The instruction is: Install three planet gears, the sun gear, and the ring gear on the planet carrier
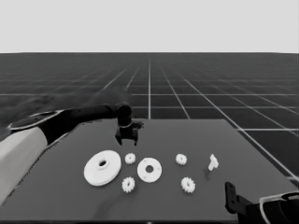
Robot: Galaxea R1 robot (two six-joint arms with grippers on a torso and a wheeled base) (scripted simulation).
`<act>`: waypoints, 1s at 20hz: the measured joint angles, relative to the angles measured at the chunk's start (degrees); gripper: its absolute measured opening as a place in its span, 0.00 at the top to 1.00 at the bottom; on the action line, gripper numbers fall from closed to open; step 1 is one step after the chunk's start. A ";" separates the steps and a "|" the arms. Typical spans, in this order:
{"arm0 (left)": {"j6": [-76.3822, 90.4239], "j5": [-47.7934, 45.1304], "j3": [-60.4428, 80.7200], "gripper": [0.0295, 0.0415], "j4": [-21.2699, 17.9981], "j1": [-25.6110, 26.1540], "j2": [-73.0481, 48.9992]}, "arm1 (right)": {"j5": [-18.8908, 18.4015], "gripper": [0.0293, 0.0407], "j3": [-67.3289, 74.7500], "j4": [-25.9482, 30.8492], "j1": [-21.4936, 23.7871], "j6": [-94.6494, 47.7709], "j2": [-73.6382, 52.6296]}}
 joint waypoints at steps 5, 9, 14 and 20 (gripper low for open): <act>5.49 -6.62 -11.29 0.27 9.01 13.55 4.02 | 0.00 0.19 0.00 0.00 0.00 0.00 0.00; 6.28 -6.85 -12.32 0.30 9.01 13.73 4.48 | 0.00 0.19 0.00 0.00 0.00 0.00 0.00; 6.28 -7.21 -12.85 0.86 9.37 13.88 4.63 | 0.00 0.19 0.00 0.00 0.00 0.00 0.00; 0.78 -1.31 -1.97 0.86 3.90 8.67 0.52 | 0.00 0.19 0.00 0.00 0.01 0.00 0.00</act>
